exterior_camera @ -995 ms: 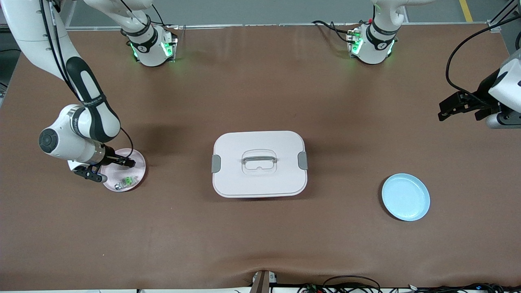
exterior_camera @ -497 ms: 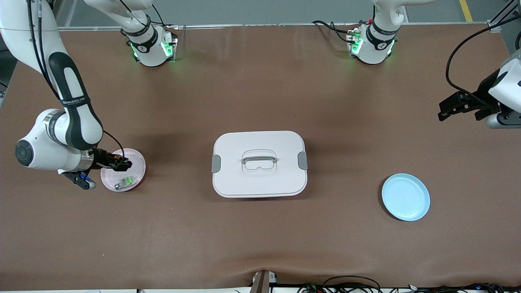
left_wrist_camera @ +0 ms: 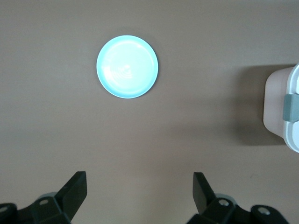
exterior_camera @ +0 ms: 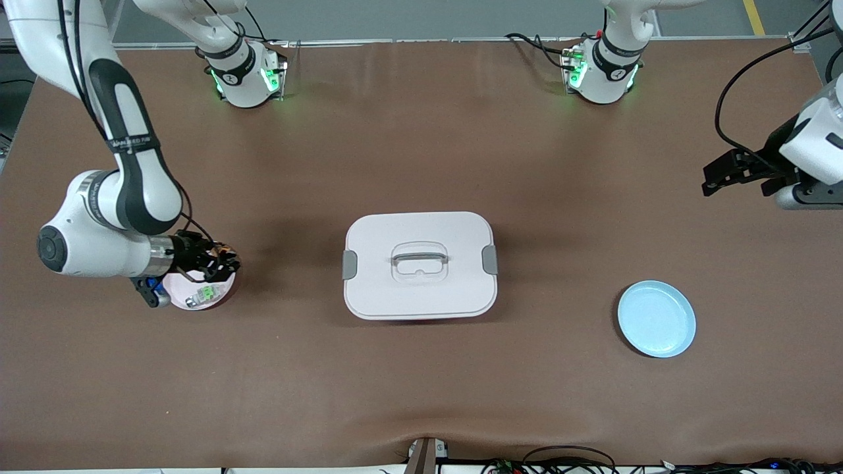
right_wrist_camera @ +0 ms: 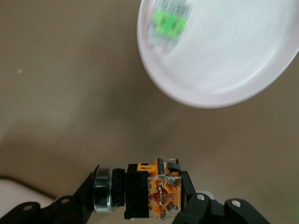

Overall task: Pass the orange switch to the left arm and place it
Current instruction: 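Carry the switch over the box while the left gripper reaches toward it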

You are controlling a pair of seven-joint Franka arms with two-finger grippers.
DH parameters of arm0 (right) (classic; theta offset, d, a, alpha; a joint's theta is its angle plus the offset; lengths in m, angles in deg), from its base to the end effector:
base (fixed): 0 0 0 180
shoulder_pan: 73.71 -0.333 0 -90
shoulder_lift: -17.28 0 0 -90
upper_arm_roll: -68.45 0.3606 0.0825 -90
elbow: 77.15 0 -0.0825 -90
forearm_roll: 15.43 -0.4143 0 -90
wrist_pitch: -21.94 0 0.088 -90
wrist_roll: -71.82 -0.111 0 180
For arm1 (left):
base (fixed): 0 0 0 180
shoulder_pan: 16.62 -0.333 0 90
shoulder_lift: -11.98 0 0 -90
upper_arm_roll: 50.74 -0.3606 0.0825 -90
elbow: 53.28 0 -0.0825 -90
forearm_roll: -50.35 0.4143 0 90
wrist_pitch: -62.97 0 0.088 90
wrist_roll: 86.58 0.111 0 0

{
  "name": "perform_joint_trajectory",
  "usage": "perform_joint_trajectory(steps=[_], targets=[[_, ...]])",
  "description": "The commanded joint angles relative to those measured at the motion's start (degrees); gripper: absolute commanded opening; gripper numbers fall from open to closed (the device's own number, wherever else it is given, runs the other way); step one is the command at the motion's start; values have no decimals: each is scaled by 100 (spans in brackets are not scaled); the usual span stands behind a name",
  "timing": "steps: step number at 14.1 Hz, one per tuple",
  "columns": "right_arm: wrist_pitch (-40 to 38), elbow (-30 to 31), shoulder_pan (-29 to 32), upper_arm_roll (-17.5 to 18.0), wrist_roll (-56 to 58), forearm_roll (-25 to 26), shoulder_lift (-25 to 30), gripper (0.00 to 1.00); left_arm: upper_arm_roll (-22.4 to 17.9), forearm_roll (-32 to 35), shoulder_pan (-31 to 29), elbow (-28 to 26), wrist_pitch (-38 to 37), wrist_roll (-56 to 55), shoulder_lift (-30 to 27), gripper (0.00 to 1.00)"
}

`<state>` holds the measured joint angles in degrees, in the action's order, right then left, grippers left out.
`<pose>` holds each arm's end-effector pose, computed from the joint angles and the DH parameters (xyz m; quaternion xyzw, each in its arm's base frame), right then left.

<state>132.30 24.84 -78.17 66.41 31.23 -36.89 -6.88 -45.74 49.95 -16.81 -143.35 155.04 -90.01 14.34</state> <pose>0.6617 0.0568 0.3236 -0.8923 0.4014 0.1825 0.0965 0.5999 -0.0501 0.6433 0.9999 -0.0119 -0.0034 0.0050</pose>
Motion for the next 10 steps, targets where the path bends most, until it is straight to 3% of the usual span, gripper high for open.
perform_joint_trajectory(steps=[1,6,10], targets=[[-706,-643,-378,-42,-1061,-611,69,0,71,-397,202,15,-76,-192,124,100],[-866,-1453,-1169,-7,-2811,-1113,52,0,80,-1785,467,-63,109,-484,326,100],[-858,-1980,-1539,-7,-3796,-1422,43,0,176,-3041,520,-284,696,-492,300,100]])
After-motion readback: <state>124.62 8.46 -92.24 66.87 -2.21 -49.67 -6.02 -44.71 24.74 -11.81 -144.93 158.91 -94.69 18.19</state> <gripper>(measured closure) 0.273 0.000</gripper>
